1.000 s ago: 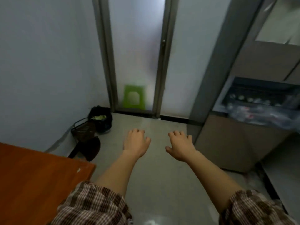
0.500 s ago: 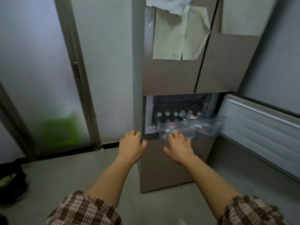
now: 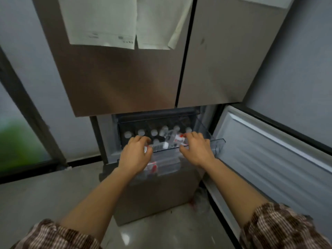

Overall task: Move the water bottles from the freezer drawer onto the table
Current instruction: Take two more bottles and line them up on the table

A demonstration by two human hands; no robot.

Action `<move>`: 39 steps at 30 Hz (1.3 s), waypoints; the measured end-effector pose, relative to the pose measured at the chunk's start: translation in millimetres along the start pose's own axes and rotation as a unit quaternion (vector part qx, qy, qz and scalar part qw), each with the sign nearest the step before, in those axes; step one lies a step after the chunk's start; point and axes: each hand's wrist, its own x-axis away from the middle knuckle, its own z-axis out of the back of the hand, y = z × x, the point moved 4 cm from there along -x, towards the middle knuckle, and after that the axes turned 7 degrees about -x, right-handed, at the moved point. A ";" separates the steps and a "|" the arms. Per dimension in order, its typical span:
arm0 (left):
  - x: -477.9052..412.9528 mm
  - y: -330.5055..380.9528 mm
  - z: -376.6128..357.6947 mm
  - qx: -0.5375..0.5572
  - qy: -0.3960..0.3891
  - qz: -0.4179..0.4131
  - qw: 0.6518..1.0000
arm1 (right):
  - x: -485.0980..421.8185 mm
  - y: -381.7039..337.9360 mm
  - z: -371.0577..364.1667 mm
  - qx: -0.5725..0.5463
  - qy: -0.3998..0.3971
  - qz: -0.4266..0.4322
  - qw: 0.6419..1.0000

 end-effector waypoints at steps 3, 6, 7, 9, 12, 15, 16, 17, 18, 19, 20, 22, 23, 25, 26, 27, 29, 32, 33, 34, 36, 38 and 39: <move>-38.4 6.6 -33.2 0.024 -0.034 0.056 0.998 | -46.3 36.4 -6.7 -0.013 -0.018 0.012 1.000; -67.0 9.7 -61.6 0.067 -0.076 0.146 0.984 | -87.0 60.4 -17.1 -0.008 -0.067 0.035 0.997; -74.2 9.4 -70.4 0.078 -0.088 0.173 0.978 | -99.5 64.8 -21.3 -0.007 -0.086 0.044 0.995; -87.4 7.8 -88.0 0.095 -0.116 0.211 0.966 | -123.3 68.1 -30.7 -0.013 -0.117 0.058 0.991; -101.6 6.3 -113.4 0.139 -0.174 0.237 0.946 | -149.0 65.6 -52.9 -0.019 -0.159 0.081 0.984; -109.7 7.6 -133.2 0.157 -0.242 0.235 0.928 | -166.2 58.2 -80.2 -0.049 -0.213 0.107 0.970; -111.4 8.5 -139.4 0.169 -0.267 0.227 0.921 | -171.5 54.6 -88.4 -0.057 -0.227 0.115 0.965; -112.3 8.9 -144.8 0.182 -0.287 0.220 0.914 | -176.1 50.9 -96.0 -0.060 -0.240 0.120 0.961; -113.4 8.7 -148.5 0.190 -0.302 0.213 0.909 | -180.3 47.4 -102.9 -0.059 -0.247 0.125 0.959; -114.6 6.7 -151.2 0.195 -0.313 0.211 0.905 | -185.0 44.3 -108.7 -0.056 -0.246 0.130 0.959; -115.5 3.7 -153.6 0.204 -0.321 0.214 0.900 | -189.7 41.6 -112.7 -0.049 -0.238 0.137 0.960; -116.4 -1.2 -158.2 0.234 -0.343 0.222 0.883 | -198.3 37.3 -117.9 -0.033 -0.221 0.157 0.962; -116.7 -1.9 -159.6 0.250 -0.352 0.225 0.874 | -201.5 35.3 -119.6 -0.023 -0.216 0.172 0.961; -117.2 -1.8 -160.5 0.276 -0.356 0.245 0.859 | -205.6 31.8 -122.4 -0.010 -0.214 0.187 0.959; -117.5 -1.3 -161.0 0.287 -0.355 0.258 0.851 | -207.2 30.6 -124.4 -0.010 -0.220 0.179 0.959; -117.7 -0.9 -161.6 0.297 -0.355 0.267 0.845 | -208.5 30.1 -126.8 -0.016 -0.233 0.166 0.958; -119.1 -0.5 -162.5 0.321 -0.355 0.275 0.834 | -211.2 29.0 -128.9 -0.032 -0.261 0.150 0.953; -119.7 -0.1 -161.2 0.377 -0.350 0.301 0.803 | -210.8 27.8 -122.1 -0.030 -0.268 0.170 0.948; -119.5 0.5 -160.1 0.388 -0.348 0.307 0.796 | -208.2 27.8 -117.5 -0.020 -0.251 0.191 0.949; -119.4 1.5 -158.9 0.397 -0.348 0.309 0.791 | -204.4 28.4 -111.7 -0.011 -0.227 0.212 0.950; -120.0 3.1 -156.9 0.405 -0.351 0.303 0.788 | -197.2 33.0 -98.6 -0.016 -0.189 0.225 0.956; -119.5 5.2 -154.5 0.413 -0.356 0.298 0.783 | -189.4 38.8 -82.2 -0.030 -0.180 0.216 0.959; -118.9 6.0 -154.1 0.416 -0.359 0.302 0.779 | -184.6 41.3 -73.7 -0.032 -0.179 0.221 0.958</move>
